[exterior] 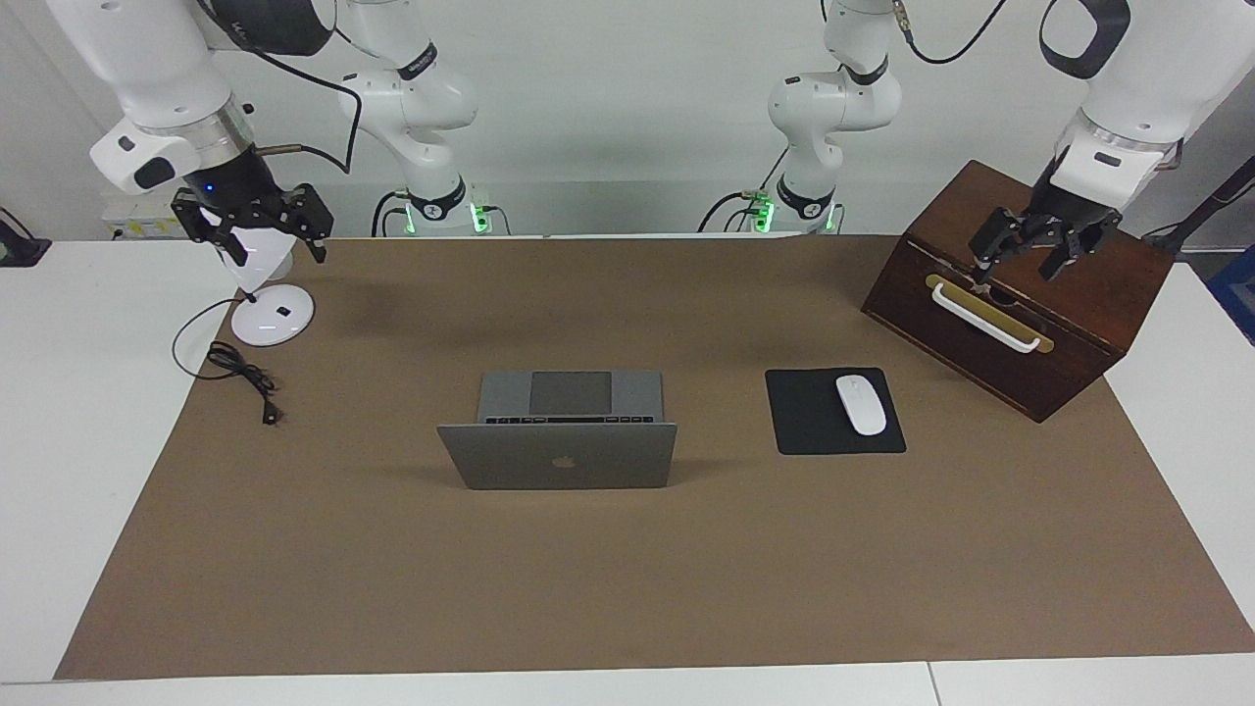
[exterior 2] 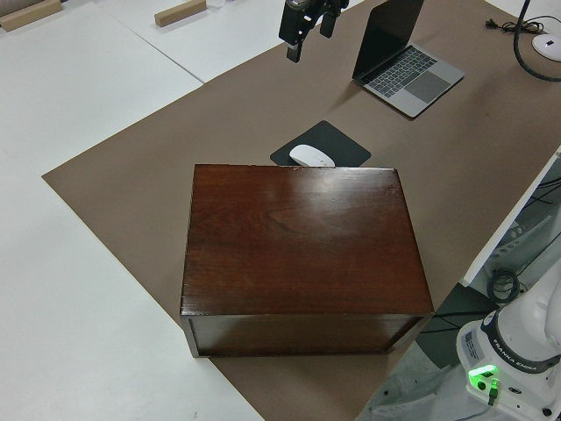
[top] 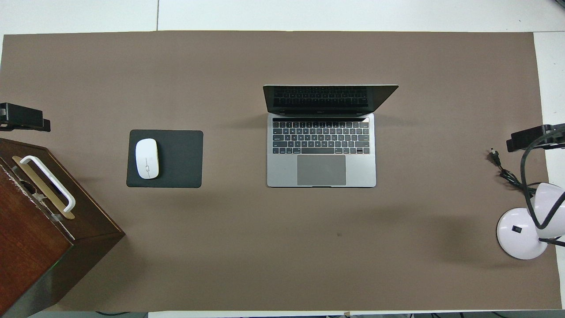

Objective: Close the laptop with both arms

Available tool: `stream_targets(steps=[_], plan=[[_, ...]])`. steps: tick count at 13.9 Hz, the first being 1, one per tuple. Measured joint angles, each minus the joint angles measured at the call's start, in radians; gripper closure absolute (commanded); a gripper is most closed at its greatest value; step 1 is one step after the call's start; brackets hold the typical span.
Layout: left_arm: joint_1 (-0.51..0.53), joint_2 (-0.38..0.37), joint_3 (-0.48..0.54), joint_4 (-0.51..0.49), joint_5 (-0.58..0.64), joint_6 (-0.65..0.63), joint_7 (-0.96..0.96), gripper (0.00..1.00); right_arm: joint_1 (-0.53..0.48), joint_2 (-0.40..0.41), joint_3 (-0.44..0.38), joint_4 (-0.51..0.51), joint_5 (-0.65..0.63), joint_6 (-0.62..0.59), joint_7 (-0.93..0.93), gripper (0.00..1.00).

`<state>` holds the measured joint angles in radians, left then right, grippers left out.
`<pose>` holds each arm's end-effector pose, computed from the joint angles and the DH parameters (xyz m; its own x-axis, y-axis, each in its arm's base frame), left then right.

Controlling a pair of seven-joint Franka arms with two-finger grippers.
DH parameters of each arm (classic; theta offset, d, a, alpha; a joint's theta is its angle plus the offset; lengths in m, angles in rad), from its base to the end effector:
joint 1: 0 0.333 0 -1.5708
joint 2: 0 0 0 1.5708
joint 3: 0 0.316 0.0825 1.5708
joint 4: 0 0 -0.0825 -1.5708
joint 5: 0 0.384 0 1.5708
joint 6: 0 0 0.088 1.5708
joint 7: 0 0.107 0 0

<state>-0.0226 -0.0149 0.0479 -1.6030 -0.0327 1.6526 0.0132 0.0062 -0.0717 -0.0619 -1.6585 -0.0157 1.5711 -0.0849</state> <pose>0.5578 0.0111 0.6250 0.9978 0.0148 0.0648 0.0127 -0.9994 0.0325 0.5303 -0.0324 0.6220 0.9994 0.0294 -0.0167 0.0296 -0.9995 0.0099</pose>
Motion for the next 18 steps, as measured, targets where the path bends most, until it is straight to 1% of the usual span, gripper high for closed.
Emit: stream_targets(steps=[13, 18], plan=[[0.0, 0.0, -0.004, 0.0, 0.0, 0.002, 0.0, 0.0, -0.015, -0.007, -0.001, -0.007, 0.0, -0.001, 0.0, 0.0], [0.0, 0.0, -0.011, 0.0, 0.0, 0.002, 0.0, 0.0, -0.02, -0.01, -0.002, -0.006, -0.004, 0.028, 0.0, 0.0]])
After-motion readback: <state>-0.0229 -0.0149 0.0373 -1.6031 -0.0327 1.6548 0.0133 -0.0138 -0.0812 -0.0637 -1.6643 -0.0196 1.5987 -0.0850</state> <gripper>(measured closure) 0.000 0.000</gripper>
